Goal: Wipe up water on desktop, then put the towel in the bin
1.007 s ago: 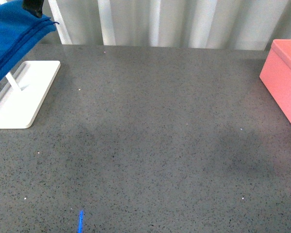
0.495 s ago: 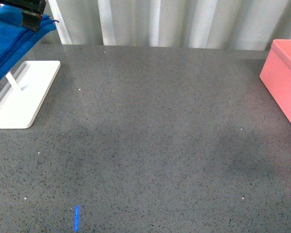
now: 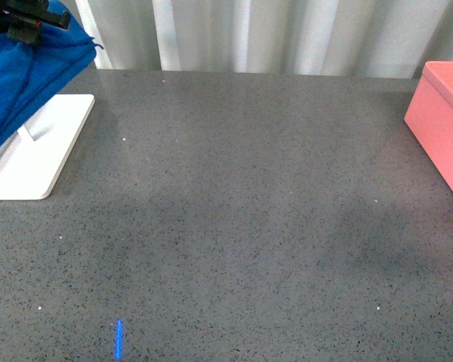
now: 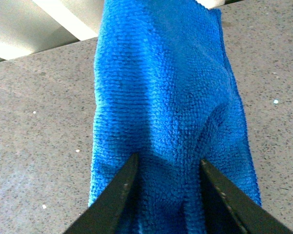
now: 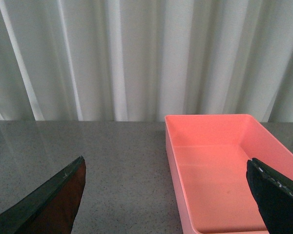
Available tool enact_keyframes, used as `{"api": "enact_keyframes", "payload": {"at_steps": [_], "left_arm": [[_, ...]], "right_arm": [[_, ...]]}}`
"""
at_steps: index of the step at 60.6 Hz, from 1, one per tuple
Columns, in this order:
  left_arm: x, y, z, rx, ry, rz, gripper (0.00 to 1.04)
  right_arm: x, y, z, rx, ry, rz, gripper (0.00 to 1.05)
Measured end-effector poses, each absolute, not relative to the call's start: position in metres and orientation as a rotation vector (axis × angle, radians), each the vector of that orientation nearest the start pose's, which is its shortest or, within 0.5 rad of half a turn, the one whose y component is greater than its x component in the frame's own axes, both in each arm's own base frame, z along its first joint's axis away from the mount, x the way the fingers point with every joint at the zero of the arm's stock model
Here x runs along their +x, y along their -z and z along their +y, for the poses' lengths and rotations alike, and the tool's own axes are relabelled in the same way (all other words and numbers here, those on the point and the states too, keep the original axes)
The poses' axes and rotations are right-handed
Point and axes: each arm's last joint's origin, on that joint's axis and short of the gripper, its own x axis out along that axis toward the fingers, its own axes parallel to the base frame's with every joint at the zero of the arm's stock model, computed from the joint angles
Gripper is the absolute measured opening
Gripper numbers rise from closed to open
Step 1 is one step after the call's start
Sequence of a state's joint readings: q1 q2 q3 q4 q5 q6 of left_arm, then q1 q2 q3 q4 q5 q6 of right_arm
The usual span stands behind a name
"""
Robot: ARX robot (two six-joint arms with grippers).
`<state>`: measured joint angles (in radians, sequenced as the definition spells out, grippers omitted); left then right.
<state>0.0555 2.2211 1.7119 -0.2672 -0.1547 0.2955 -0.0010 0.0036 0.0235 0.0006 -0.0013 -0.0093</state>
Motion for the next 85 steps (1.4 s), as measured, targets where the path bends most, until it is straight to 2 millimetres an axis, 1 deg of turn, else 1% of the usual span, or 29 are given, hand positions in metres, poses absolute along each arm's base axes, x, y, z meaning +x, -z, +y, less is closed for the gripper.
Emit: {"api": "enact_keyframes", "payload": {"at_steps": [9,21,29,35,41,43,44,50,51,52,54,57,59,68,73,76,79,81,85], "left_arm": [[0.490,-0.168,0.029,0.328,-0.069,0.809,0.04],[0.489,-0.166,0.035,0.320,-0.062,0.801,0.03],[0.486,-0.172,0.037,0.307,-0.047,0.792,0.03],[0.481,-0.184,0.039,0.283,-0.032,0.783,0.03],[0.475,-0.207,0.038,0.257,-0.015,0.743,0.03],[0.470,-0.221,0.037,0.249,-0.008,0.718,0.03],[0.469,-0.225,0.037,0.247,-0.006,0.711,0.03],[0.458,-0.261,0.033,0.231,0.010,0.640,0.03],[0.455,-0.270,0.032,0.229,0.014,0.622,0.03],[0.454,-0.274,0.031,0.229,0.017,0.613,0.03],[0.450,-0.292,0.028,0.227,0.026,0.573,0.03],[0.445,-0.309,0.024,0.227,0.037,0.534,0.03],[0.441,-0.324,0.020,0.228,0.046,0.501,0.03],[0.428,-0.369,0.007,0.221,0.077,0.407,0.03],[0.422,-0.387,-0.001,0.214,0.101,0.366,0.03],[0.415,-0.398,-0.010,0.195,0.134,0.341,0.03],[0.409,-0.404,-0.017,0.186,0.158,0.324,0.03],[0.404,-0.409,-0.026,0.171,0.187,0.307,0.03],[0.396,-0.412,-0.042,0.134,0.241,0.292,0.03]], "right_arm": [[0.096,-0.171,0.000,-0.009,0.000,-0.020,0.98],[0.096,-0.171,0.000,-0.009,0.000,-0.020,0.98],[0.096,-0.171,0.000,-0.009,0.000,-0.020,0.98],[0.096,-0.171,0.000,-0.009,0.000,-0.020,0.98],[0.096,-0.171,0.000,-0.009,0.000,-0.020,0.98],[0.096,-0.171,0.000,-0.009,0.000,-0.020,0.98],[0.096,-0.171,0.000,-0.009,0.000,-0.020,0.98],[0.096,-0.171,0.000,-0.009,0.000,-0.020,0.98],[0.096,-0.171,0.000,-0.009,0.000,-0.020,0.98],[0.096,-0.171,0.000,-0.009,0.000,-0.020,0.98],[0.096,-0.171,0.000,-0.009,0.000,-0.020,0.98],[0.096,-0.171,0.000,-0.009,0.000,-0.020,0.98],[0.096,-0.171,0.000,-0.009,0.000,-0.020,0.98],[0.096,-0.171,0.000,-0.009,0.000,-0.020,0.98],[0.096,-0.171,0.000,-0.009,0.000,-0.020,0.98],[0.096,-0.171,0.000,-0.009,0.000,-0.020,0.98],[0.096,-0.171,0.000,-0.009,0.000,-0.020,0.98],[0.096,-0.171,0.000,-0.009,0.000,-0.020,0.98],[0.096,-0.171,0.000,-0.009,0.000,-0.020,0.98]]}}
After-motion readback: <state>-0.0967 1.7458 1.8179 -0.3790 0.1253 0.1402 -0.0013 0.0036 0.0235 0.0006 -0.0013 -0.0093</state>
